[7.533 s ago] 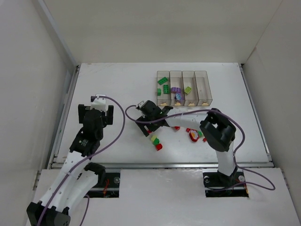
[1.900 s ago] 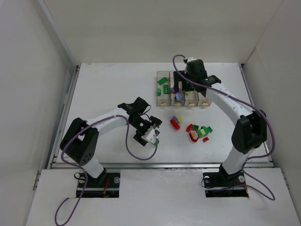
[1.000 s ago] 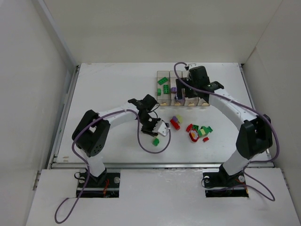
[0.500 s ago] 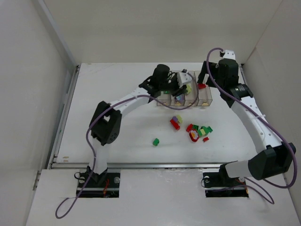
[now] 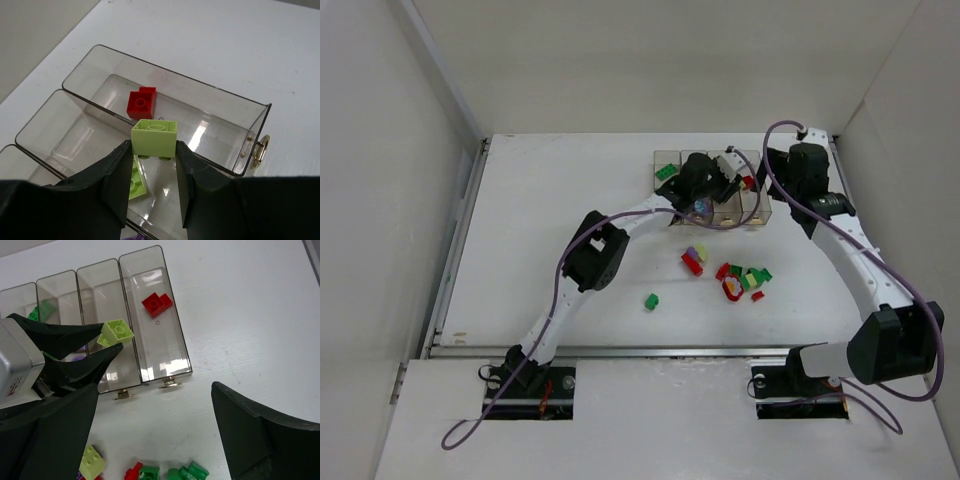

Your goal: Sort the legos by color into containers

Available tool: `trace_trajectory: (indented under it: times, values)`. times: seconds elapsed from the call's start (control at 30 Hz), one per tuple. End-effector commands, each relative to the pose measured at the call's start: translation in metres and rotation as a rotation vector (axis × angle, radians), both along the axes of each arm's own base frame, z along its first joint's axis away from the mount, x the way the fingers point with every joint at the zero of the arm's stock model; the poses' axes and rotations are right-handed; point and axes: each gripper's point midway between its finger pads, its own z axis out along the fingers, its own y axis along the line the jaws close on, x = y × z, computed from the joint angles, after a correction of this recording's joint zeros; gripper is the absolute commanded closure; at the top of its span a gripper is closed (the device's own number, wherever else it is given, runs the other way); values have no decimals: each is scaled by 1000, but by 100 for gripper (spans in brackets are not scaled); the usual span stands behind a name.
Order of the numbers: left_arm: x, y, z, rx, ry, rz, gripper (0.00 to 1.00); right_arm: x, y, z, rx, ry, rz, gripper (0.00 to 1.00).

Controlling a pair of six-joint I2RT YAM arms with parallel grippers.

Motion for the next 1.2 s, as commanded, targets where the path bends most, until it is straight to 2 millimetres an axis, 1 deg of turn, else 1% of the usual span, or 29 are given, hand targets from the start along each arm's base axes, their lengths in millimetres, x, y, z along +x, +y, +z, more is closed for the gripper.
trace_trajectory:
  times: [0.0, 0.03, 0.07, 0.1, 0.23, 0.3, 0.33, 0.37, 0.43, 0.5, 0.53, 0.57, 0.6, 0.63, 0.67, 0.7, 0.77, 0.8, 0.83, 0.87, 0.9, 0.93, 0.97, 1.0, 1.03, 1.07, 1.1, 1.13, 1.17]
  values:
    - [12, 4, 57, -93, -88, 79, 87, 1, 1, 39, 27, -125, 18, 0]
    - [7, 0, 51, -85, -79, 70, 80, -1, -4, 44, 20, -136, 11, 0]
    - [6, 2, 53, -83, -79, 79, 79, -2, -4, 42, 18, -127, 11, 0]
    - [3, 5, 52, -76, -72, 79, 78, -4, -9, 46, 15, -138, -6, 0]
    - [-3, 18, 49, -32, -90, 89, 79, -5, -10, 50, 17, -147, -7, 0]
    - [-4, 25, 46, -12, -90, 106, 79, -5, -10, 50, 17, -147, -7, 0]
    - [-8, 28, 37, 4, -76, 106, 79, -5, -10, 50, 17, -147, -7, 0]
    - [-8, 31, 39, 10, -84, 113, 79, -5, -10, 50, 17, -147, -7, 0]
    - [-11, 34, 35, 19, -76, 113, 77, -7, -10, 53, 18, -156, -7, 0]
    - [-13, 34, 30, 32, -77, 101, 51, -7, -10, 53, 18, -156, -7, 0]
    - [-15, 33, 37, 28, -91, 84, 38, -7, -10, 53, 18, -156, -7, 0]
    - [-15, 33, 37, 28, -92, 84, 26, -6, -10, 58, 20, -167, -7, 0]
    - [-15, 33, 44, 20, -99, 84, 10, -6, -8, 60, 24, -166, 3, 0]
    - [-17, 32, 44, 18, -98, 74, 5, -8, -8, 57, 22, -151, 3, 0]
    - [-18, 33, 61, 0, -116, 75, 0, -8, -8, 61, 22, -154, 3, 0]
    - [-19, 34, 69, -9, -124, 76, 0, -10, -8, 59, 21, -145, 3, 0]
    - [-25, 35, 82, -25, -134, 55, 0, -11, -9, 74, 24, -169, 3, 0]
    - [-29, 39, 99, -41, -150, 56, 0, -13, -9, 75, 24, -165, 3, 0]
    - [-32, 41, 108, -50, -159, 56, 0, -13, -9, 83, 25, -172, 3, 0]
    - [-35, 45, 117, -53, -174, 55, 0, -15, -9, 92, 36, -196, 0, 0]
    - [-44, 54, 138, -71, -192, 57, 0, -16, -9, 95, 36, -195, 0, 0]
    - [-50, 60, 147, -66, -201, 55, 0, -17, -9, 100, 37, -199, 0, 0]
    - [-55, 68, 156, -65, -203, 67, 0, -20, -10, 112, 38, -208, 0, 0]
    - [-62, 78, 157, -35, -177, 79, 0, -23, -9, 119, 33, -211, -5, 0]
    - [-79, 90, 181, -33, -202, 81, 0, -27, -5, 127, 21, -214, -11, 0]
    - [-88, 98, 186, -2, -211, 85, 0, -35, -1, 139, 14, -213, -9, 0]
    - [-91, 115, 189, 24, -202, 141, 0, -36, 4, 138, -8, -193, 7, 0]
    - [-109, 141, 191, 71, -170, 170, 0, -45, 19, 133, -17, -157, 47, 0]
    - [-117, 158, 188, 103, -153, 200, 0, -47, 29, 133, -26, -156, 81, 0]
